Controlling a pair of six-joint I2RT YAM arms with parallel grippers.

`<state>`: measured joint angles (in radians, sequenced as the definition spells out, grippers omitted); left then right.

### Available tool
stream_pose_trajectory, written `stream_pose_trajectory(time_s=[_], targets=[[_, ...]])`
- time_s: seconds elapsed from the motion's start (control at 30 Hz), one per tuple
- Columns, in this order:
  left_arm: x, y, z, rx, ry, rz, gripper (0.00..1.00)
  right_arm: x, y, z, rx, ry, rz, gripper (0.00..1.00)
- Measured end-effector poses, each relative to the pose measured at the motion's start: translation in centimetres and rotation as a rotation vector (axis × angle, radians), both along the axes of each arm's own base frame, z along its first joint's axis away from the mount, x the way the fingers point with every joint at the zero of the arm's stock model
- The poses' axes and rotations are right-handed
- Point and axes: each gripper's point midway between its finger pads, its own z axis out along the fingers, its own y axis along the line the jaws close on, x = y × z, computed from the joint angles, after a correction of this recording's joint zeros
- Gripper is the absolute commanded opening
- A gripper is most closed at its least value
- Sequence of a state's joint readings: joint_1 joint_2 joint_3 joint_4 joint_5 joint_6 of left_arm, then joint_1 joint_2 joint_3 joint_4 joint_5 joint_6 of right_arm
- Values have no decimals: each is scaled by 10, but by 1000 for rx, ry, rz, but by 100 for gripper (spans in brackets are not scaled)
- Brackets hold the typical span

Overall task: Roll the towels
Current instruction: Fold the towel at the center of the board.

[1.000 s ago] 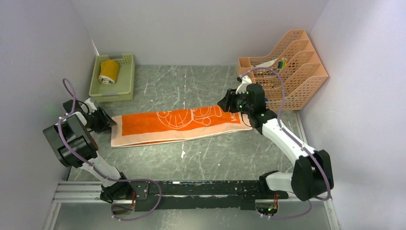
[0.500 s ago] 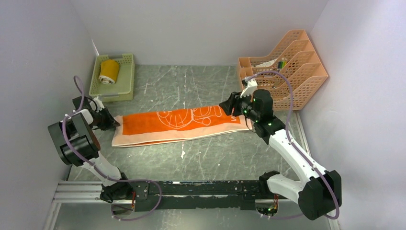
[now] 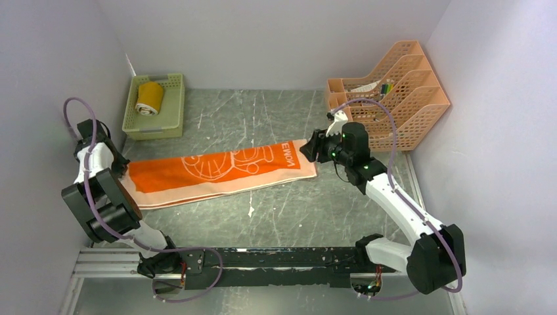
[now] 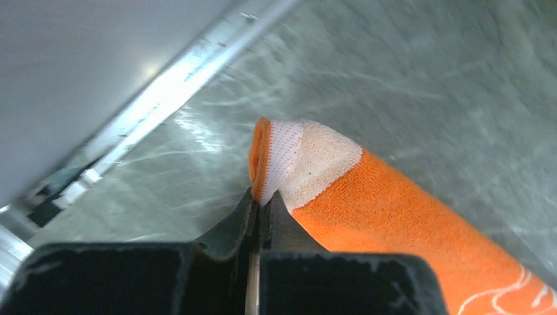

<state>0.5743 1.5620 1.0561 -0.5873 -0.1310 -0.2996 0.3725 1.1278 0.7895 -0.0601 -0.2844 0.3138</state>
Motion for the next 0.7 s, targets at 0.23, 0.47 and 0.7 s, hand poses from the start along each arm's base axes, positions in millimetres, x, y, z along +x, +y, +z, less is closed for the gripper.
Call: stream_pose_trajectory(time_s=[0.23, 0.47, 0.7], targets=[[-5, 30, 40, 146, 38, 161, 7, 1, 3, -12, -17, 46, 4, 49], [41, -27, 45, 69, 18, 13, 7, 5, 9, -24, -40, 93, 10, 49], [77, -188, 21, -181, 44, -291, 7, 14, 10, -21, -54, 103, 0, 49]])
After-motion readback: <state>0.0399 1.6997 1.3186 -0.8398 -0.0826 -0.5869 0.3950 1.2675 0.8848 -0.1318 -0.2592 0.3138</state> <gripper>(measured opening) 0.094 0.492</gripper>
